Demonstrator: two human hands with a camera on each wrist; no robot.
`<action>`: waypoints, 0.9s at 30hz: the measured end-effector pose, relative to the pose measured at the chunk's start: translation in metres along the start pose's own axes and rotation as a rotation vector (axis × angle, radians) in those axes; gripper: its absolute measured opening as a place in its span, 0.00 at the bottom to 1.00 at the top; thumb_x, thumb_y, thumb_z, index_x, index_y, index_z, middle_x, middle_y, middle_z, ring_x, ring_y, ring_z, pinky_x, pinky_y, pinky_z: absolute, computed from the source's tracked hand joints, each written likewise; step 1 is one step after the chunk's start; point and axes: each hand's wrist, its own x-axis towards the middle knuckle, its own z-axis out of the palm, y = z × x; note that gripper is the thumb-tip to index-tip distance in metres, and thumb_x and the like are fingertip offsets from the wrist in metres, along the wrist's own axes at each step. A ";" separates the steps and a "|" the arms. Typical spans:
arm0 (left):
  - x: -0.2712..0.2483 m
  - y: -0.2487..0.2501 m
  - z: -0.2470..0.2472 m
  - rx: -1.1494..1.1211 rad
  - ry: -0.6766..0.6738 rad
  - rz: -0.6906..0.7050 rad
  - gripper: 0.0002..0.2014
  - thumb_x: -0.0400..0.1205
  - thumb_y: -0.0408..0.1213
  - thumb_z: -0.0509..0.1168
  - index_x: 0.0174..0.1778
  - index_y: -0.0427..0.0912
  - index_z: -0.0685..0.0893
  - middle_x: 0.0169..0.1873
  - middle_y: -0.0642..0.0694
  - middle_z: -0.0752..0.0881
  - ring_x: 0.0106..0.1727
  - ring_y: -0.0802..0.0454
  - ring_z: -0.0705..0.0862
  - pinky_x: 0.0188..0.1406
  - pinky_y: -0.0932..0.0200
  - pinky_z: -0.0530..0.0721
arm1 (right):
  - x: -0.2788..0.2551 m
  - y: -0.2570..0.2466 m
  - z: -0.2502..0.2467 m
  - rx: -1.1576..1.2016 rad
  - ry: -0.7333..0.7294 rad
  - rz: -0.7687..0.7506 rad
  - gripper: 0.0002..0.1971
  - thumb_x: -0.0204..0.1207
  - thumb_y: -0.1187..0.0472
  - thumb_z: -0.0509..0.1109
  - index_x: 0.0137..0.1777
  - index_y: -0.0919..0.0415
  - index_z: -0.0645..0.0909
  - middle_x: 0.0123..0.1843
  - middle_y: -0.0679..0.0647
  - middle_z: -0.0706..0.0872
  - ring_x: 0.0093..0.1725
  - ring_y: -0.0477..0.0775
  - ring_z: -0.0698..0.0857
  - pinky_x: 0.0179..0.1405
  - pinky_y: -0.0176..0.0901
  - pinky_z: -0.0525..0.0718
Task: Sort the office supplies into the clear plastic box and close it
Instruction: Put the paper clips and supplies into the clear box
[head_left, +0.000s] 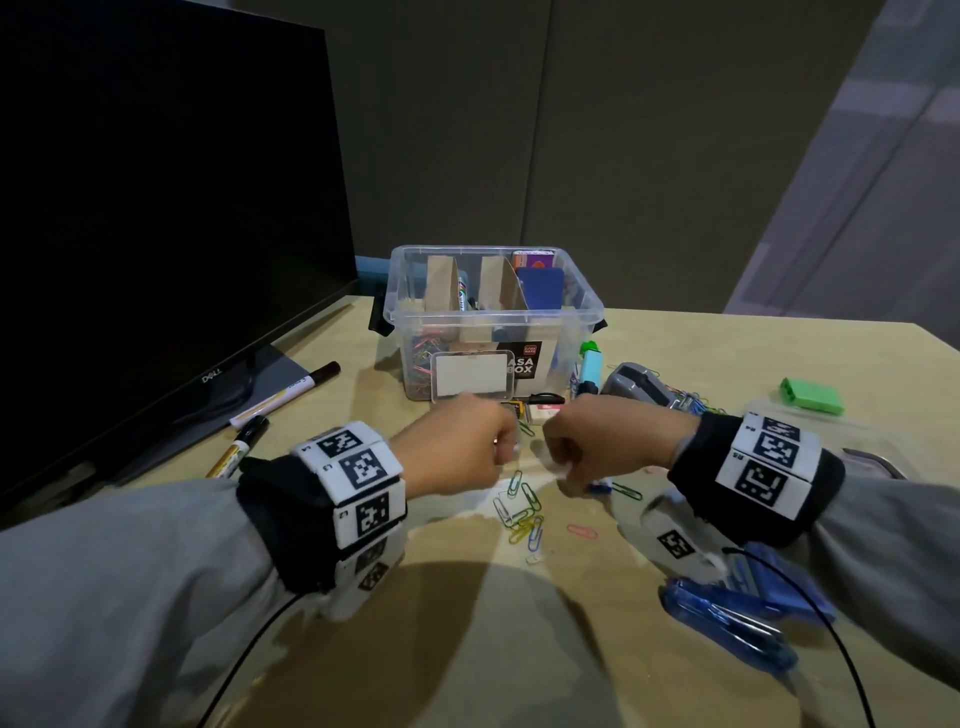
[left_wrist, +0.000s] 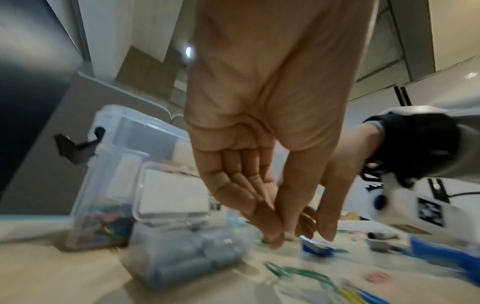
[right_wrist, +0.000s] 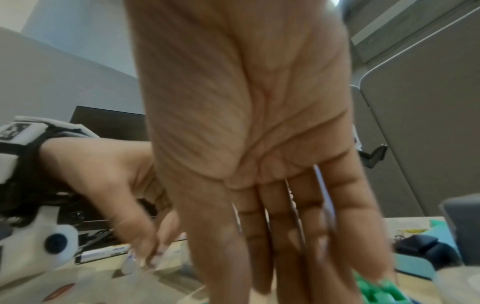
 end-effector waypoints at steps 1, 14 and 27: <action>-0.002 0.002 0.005 0.022 -0.041 0.014 0.09 0.76 0.26 0.67 0.44 0.44 0.86 0.30 0.60 0.77 0.34 0.64 0.76 0.35 0.66 0.74 | -0.002 -0.001 0.001 -0.019 -0.054 0.006 0.13 0.73 0.54 0.77 0.55 0.56 0.83 0.41 0.44 0.80 0.43 0.49 0.80 0.44 0.40 0.83; 0.000 0.019 0.030 0.156 -0.298 -0.088 0.34 0.65 0.62 0.79 0.51 0.38 0.75 0.44 0.45 0.82 0.45 0.48 0.80 0.41 0.53 0.80 | -0.009 -0.006 0.013 -0.069 -0.326 0.051 0.17 0.74 0.48 0.74 0.31 0.60 0.82 0.29 0.50 0.84 0.28 0.50 0.80 0.37 0.42 0.80; 0.018 0.033 0.029 0.129 -0.346 -0.084 0.29 0.72 0.42 0.80 0.63 0.38 0.73 0.58 0.40 0.81 0.55 0.41 0.82 0.50 0.46 0.84 | -0.006 0.014 -0.026 -0.053 0.113 0.154 0.18 0.81 0.49 0.67 0.31 0.55 0.77 0.27 0.47 0.80 0.27 0.46 0.78 0.28 0.36 0.72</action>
